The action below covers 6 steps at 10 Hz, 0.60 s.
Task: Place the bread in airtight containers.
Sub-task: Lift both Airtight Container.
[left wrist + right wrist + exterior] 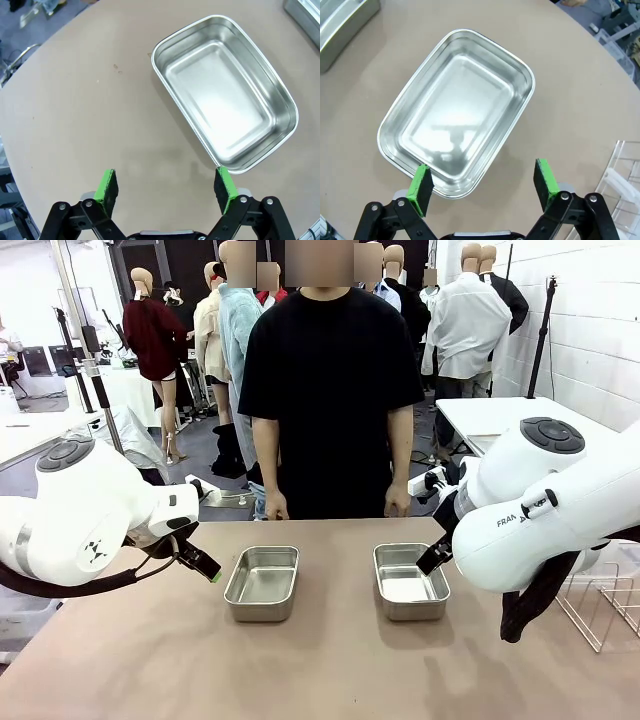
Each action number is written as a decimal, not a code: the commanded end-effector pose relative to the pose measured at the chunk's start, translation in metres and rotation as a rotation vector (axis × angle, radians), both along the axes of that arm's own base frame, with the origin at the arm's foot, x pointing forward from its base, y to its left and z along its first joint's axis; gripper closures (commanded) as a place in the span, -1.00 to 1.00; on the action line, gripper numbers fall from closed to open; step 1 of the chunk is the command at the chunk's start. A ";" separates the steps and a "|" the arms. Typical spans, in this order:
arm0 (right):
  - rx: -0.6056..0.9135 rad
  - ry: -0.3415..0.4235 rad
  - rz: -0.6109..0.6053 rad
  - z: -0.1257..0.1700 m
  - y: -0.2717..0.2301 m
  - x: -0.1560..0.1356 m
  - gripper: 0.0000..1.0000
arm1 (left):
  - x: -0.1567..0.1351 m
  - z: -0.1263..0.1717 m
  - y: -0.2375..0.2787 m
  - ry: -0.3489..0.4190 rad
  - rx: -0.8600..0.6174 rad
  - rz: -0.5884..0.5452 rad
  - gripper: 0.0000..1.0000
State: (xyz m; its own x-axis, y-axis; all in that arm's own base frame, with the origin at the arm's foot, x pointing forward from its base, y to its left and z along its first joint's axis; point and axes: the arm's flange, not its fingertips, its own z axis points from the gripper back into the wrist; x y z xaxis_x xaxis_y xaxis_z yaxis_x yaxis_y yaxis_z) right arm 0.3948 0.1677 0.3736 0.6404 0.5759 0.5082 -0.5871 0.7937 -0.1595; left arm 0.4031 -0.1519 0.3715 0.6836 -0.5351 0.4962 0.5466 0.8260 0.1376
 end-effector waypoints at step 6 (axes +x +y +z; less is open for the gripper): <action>0.000 0.000 0.000 0.000 0.000 0.000 -1.00 | 0.000 0.000 0.001 0.000 0.000 0.002 -1.00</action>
